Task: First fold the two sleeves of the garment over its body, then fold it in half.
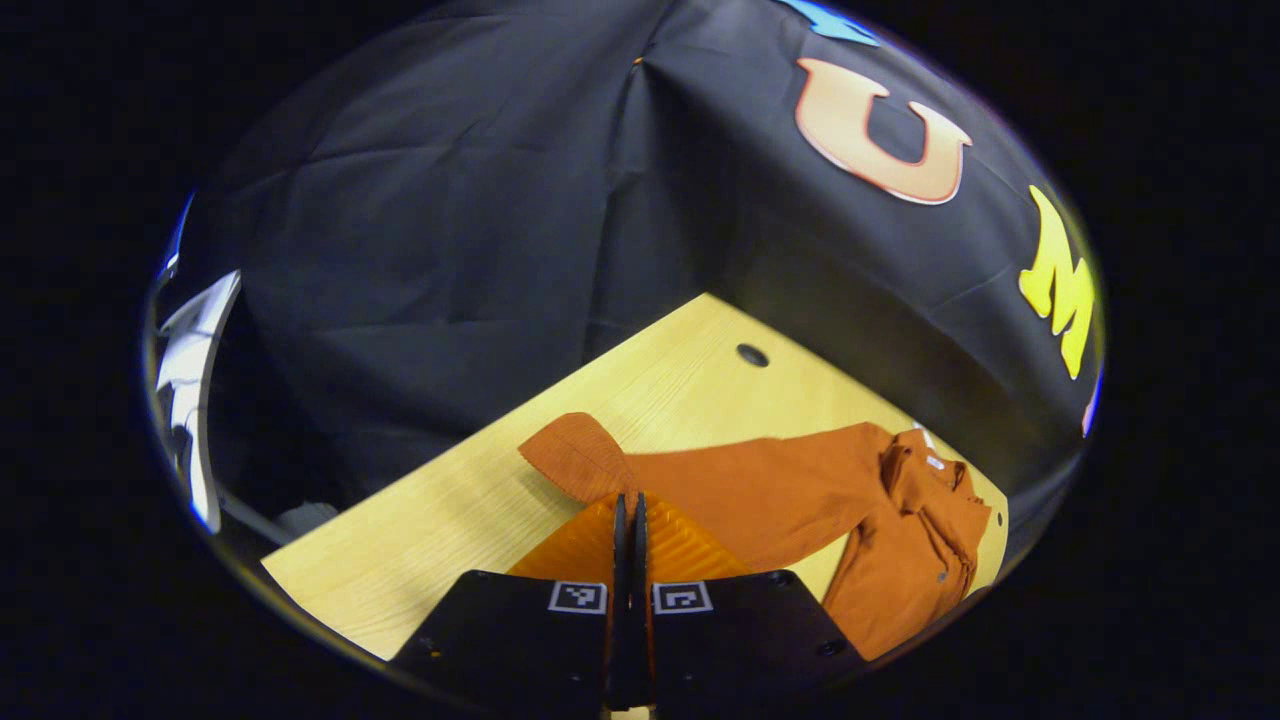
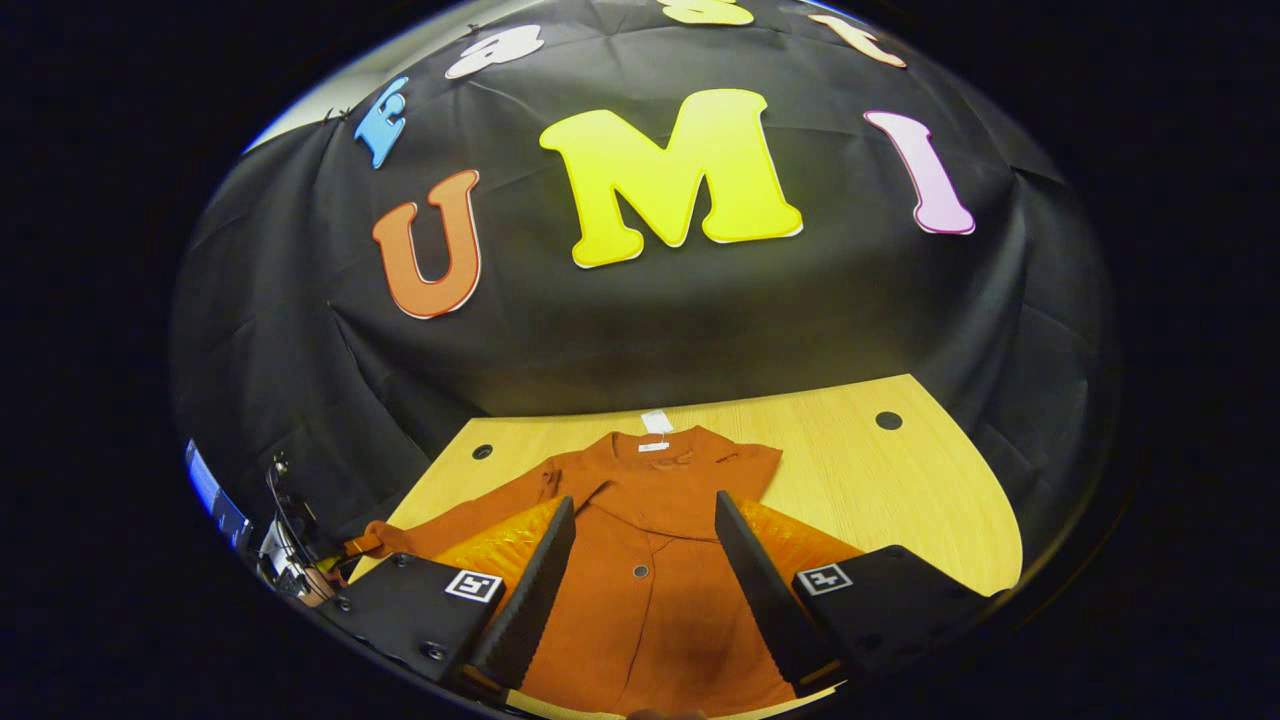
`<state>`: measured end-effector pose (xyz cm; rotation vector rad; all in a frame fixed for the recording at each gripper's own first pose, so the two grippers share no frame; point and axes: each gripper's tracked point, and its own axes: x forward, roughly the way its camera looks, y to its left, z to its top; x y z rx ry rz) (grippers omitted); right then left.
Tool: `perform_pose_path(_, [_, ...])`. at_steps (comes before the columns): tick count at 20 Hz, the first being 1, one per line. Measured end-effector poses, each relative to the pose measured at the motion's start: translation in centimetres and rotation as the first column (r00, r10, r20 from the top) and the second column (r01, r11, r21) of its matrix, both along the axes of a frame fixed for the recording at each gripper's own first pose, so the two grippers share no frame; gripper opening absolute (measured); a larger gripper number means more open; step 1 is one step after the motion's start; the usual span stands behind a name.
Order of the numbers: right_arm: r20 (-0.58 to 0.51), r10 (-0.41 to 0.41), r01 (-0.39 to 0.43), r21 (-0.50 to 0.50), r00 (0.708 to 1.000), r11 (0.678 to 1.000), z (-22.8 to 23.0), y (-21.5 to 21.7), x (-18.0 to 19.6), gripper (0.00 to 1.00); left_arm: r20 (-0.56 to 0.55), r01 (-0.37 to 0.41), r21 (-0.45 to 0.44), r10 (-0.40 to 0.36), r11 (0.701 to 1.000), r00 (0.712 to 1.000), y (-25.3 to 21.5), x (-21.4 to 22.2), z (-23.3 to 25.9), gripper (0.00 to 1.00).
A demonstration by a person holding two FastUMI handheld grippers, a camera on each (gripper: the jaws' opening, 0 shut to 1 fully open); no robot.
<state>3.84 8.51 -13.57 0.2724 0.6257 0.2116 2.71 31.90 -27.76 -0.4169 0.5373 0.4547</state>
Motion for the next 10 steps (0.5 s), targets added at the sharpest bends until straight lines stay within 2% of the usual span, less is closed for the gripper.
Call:
perform_pose_path(5, [0.028,-0.054,0.051,0.074,0.998,0.996,0.7,-3.8,-0.3,0.91,0.100,0.134,0.072,-0.140,0.988,0.985,-5.7,7.5,10.1,0.03])
perform_pose_path(10, [0.066,-0.148,0.140,0.119,0.987,0.983,1.7,-10.6,-1.1,0.91,0.152,0.313,0.171,-0.339,0.934,0.928,-16.7,15.7,18.1,0.03])
